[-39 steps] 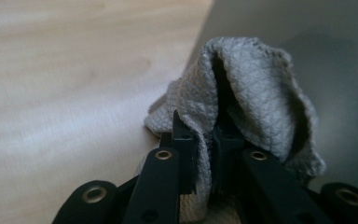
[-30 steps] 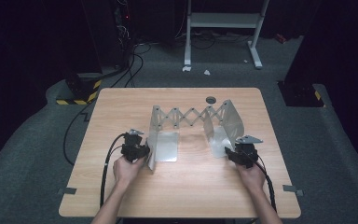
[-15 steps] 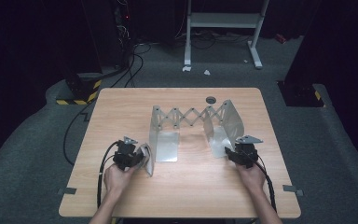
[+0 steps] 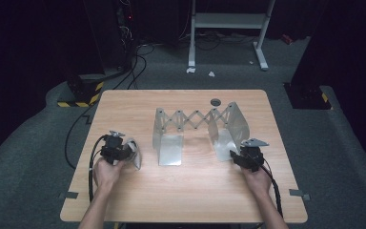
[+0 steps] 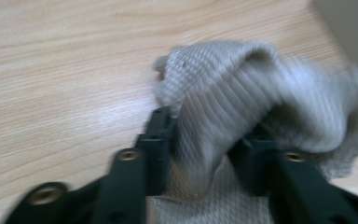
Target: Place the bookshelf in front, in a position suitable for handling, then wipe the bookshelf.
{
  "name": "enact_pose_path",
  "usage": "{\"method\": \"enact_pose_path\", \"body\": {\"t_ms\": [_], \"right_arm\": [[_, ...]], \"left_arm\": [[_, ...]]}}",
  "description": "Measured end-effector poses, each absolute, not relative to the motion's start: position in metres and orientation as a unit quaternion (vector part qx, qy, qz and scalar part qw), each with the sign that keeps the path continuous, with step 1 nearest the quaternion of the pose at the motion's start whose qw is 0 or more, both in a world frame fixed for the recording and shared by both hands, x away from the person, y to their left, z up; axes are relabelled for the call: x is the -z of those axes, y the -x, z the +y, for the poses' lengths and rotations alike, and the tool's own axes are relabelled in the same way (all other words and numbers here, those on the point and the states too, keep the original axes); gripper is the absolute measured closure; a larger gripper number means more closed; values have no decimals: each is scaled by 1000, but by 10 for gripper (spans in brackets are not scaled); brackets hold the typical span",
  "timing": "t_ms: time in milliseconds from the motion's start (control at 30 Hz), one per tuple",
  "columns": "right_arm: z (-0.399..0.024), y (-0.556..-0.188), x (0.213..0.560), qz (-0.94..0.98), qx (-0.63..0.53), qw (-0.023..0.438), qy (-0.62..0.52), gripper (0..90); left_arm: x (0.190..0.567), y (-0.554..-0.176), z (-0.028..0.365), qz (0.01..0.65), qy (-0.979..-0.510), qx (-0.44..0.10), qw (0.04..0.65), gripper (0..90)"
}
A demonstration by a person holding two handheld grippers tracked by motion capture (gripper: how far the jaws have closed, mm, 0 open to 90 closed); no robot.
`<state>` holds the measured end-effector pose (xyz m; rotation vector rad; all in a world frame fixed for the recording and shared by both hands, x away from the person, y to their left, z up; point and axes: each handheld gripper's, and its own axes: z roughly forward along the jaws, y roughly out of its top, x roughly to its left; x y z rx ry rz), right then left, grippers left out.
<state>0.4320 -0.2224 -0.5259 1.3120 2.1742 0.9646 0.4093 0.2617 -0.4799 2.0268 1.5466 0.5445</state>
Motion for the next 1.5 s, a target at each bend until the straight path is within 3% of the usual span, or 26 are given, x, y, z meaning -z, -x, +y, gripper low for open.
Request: {"method": "enact_pose_path", "body": {"t_ms": [267,467,633,700,833,1033,1200,1500], "right_arm": [[-222,-432,526,782,-347,212,-473,523],[-222,-432,526,781,-346,212,-474,511],[-220,-429,526,779,-340,222,-478,498],[-221,-425,525,777,-342,220,-480,545],[-226,-419,524,768,-339,220,-497,736],[-233,-416,523,756,-340,232,-509,850],[-231,-416,521,759,-338,237,-504,882],[-236,-420,521,751,-345,221,-518,898]], "left_arm": [[451,-380,253,553,-751,-177,314,451],[469,-374,220,529,-776,-133,318,445],[482,-376,198,527,-767,-112,348,463],[486,-379,188,526,-766,-110,353,483],[494,-387,175,534,-764,-115,344,549],[501,-394,169,546,-751,-131,347,699],[506,-398,168,552,-749,-132,341,805],[504,-398,171,556,-749,-129,337,832]]}}
